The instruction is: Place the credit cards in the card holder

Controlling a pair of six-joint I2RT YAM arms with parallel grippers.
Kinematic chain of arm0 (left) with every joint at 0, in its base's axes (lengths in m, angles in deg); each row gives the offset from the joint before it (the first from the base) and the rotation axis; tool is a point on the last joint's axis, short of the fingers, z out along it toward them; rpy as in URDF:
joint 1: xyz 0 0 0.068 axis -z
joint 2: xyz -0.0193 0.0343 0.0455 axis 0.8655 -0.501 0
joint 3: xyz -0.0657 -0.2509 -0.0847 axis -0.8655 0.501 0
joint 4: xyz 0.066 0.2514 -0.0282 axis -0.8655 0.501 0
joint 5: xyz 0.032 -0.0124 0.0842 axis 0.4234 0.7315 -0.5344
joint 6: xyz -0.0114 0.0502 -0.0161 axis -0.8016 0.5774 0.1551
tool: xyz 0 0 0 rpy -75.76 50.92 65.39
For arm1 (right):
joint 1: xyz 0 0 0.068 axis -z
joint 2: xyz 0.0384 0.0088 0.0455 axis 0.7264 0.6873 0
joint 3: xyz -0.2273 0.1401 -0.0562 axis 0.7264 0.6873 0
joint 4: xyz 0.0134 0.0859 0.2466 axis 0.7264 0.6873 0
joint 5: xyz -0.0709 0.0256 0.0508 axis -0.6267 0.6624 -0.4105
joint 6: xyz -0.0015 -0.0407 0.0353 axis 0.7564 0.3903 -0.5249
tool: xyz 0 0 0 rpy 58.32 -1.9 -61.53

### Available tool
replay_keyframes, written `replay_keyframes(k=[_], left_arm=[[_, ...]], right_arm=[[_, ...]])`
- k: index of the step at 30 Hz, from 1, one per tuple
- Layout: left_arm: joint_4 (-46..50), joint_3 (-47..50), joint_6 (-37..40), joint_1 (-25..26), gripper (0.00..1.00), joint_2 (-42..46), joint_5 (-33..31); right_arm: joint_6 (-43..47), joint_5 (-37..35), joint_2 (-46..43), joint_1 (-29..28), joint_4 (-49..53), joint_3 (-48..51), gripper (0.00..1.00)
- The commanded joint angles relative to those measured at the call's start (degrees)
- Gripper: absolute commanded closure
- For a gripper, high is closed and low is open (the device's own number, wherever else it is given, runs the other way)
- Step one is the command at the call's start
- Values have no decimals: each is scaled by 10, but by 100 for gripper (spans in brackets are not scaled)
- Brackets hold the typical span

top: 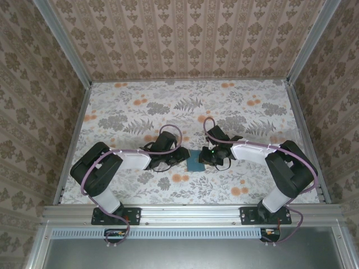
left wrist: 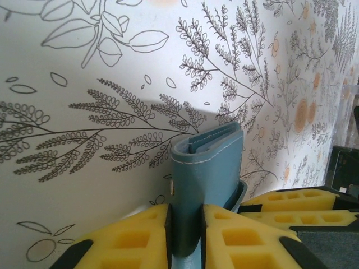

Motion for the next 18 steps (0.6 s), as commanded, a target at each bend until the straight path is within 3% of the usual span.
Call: replay_keyframes(k=[1, 9, 18], left_arm=[[-30, 5, 6, -1, 85, 1, 21], [-27, -2, 21, -1, 99, 3, 29], [-33, -3, 23, -1, 100, 4, 32]], right_arm=[[6, -11, 0, -1, 25, -4, 78], [40, -65, -26, -14, 73, -44, 70], [71, -106, 25, -44, 104, -90, 62]])
